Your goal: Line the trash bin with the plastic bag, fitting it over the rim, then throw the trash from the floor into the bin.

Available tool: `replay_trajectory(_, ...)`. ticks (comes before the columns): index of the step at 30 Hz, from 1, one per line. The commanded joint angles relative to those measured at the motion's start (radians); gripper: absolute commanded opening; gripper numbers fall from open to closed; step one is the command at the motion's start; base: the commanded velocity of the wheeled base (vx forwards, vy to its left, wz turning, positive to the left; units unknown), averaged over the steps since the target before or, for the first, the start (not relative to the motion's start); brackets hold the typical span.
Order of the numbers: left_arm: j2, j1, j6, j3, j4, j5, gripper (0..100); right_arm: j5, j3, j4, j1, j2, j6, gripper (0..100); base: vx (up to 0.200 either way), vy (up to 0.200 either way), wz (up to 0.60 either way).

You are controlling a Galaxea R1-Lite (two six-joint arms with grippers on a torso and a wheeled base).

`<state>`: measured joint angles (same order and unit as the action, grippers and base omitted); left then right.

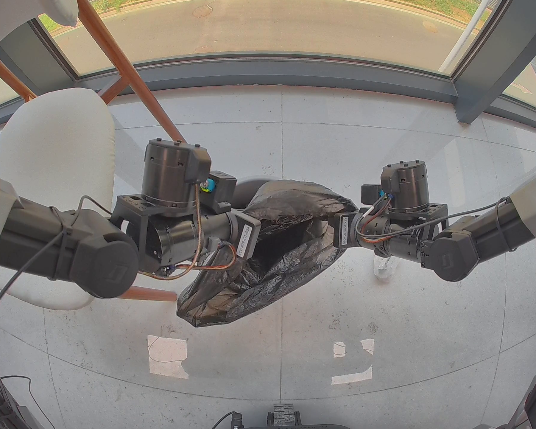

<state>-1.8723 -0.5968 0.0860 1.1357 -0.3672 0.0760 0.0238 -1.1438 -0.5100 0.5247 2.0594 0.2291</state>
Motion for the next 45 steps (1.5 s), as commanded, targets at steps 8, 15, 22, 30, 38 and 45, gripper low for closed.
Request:
replay_trajectory(8, -0.045, 0.045, 0.012, 0.222, 0.105, 0.001, 0, -0.09, -0.013, -0.047, -0.035, 0.013, -0.042, 0, 0.0, 0.0, 0.0)
replay_trajectory(15, -0.102, 0.083, 0.067, 0.294, 0.125, -0.001, 0, -0.134, -0.042, -0.047, -0.081, 0.018, -0.093, 0, 0.0, 0.0, 0.0)
replay_trajectory(22, -0.149, 0.086, 0.072, 0.346, 0.119, 0.001, 0, -0.14, -0.056, -0.048, -0.1, 0.028, -0.1, 0, 0.0, 0.0, 0.0)
replay_trajectory(30, -0.172, 0.089, 0.072, 0.381, 0.123, 0.002, 0, -0.166, -0.145, -0.038, -0.098, 0.062, -0.12, 100, 0.0, 0.0, 0.0)
replay_trajectory(38, -0.18, 0.111, 0.074, 0.418, 0.125, 0.001, 0, -0.168, -0.01, 0.076, -0.037, -0.071, 0.041, 100, 0.0, 0.0, 0.0)
replay_trajectory(45, -0.18, 0.115, 0.072, 0.417, 0.125, 0.002, 0, -0.147, 0.09, 0.13, 0.034, -0.094, 0.288, 100, 0.0, 0.0, 0.0)
